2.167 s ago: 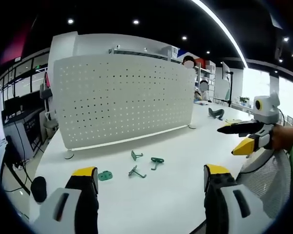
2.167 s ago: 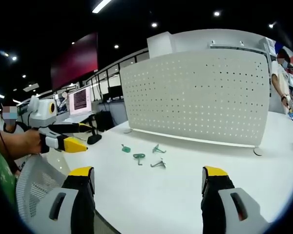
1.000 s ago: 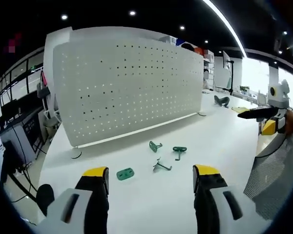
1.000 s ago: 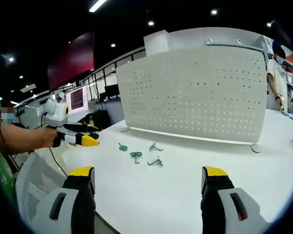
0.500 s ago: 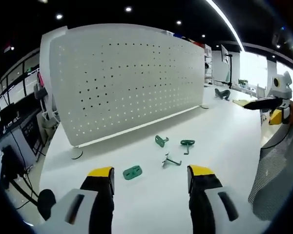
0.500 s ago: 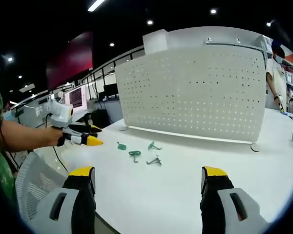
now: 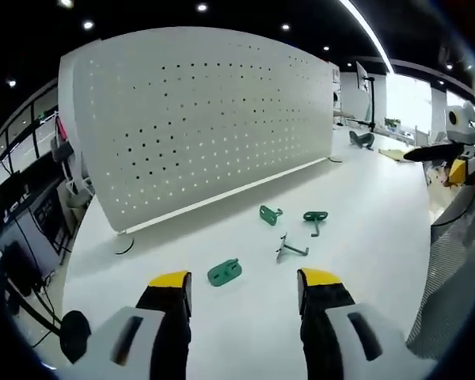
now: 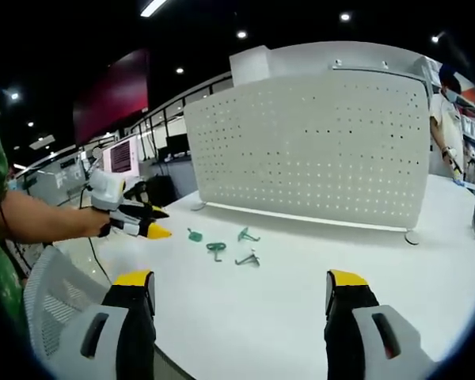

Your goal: Insert the hook assembly into the mounting plate slot until the hook locks in place.

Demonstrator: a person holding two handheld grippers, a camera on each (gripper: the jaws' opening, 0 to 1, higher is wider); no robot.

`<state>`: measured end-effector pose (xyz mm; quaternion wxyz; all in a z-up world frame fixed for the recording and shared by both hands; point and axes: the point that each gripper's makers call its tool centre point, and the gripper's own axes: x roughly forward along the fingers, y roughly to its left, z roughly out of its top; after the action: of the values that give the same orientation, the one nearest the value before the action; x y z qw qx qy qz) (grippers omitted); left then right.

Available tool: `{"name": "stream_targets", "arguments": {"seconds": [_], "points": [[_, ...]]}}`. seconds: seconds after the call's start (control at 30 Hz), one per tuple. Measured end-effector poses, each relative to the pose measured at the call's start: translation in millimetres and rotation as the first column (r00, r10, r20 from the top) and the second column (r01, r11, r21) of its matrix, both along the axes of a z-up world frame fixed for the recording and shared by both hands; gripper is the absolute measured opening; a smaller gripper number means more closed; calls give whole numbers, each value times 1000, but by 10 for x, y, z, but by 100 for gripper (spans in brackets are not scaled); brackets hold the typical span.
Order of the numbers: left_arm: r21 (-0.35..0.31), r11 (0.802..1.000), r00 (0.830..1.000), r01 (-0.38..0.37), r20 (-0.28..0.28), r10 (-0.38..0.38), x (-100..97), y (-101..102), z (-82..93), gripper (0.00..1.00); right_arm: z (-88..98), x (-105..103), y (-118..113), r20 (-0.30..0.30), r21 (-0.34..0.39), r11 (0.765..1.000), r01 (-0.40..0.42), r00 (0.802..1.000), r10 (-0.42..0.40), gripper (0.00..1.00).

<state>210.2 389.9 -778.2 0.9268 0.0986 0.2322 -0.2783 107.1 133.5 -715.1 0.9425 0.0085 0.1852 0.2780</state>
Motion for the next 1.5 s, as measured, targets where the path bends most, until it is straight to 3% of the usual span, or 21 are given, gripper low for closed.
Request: {"name": "stream_targets", "arguments": {"seconds": [0.3, 1.07, 1.5], "points": [[25, 1000, 1000, 18, -12, -18, 104, 19, -134, 54, -17, 1, -11, -2, -5, 1000, 4, 1000, -4, 91], [74, 995, 998, 62, -23, -60, 282, -19, -282, 45, -58, 0, -43, -13, -10, 1000, 15, 1000, -16, 90], [89, 991, 995, 101, -13, -101, 339, -73, -319, 36, -70, 7, -77, -17, -14, 999, 29, 999, -29, 89]]}}
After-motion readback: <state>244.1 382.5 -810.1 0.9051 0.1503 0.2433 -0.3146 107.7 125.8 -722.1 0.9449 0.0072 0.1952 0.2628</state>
